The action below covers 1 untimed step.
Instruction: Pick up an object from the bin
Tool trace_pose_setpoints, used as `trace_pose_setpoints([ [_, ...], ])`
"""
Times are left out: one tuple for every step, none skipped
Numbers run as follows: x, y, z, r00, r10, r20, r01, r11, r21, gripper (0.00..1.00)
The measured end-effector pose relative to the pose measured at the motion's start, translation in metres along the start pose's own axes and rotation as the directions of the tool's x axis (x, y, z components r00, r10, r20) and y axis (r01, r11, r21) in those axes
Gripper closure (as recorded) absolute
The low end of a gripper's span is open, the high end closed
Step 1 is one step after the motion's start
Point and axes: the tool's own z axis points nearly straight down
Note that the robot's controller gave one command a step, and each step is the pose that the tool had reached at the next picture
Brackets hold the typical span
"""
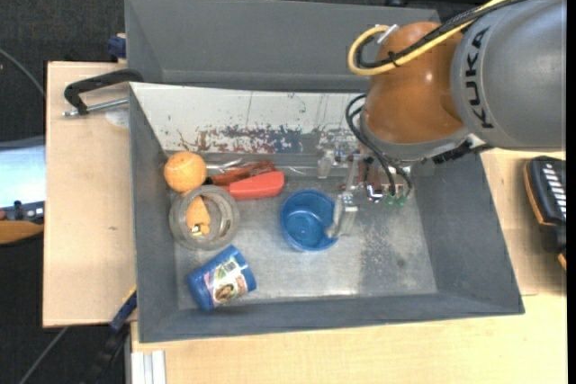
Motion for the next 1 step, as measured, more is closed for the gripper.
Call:
trace_pose_setpoints([
  [-0.0061, 0.0201, 0.0481, 1.0, 0.03, -0.005, -0.03, 1.0, -0.001, 0.0],
])
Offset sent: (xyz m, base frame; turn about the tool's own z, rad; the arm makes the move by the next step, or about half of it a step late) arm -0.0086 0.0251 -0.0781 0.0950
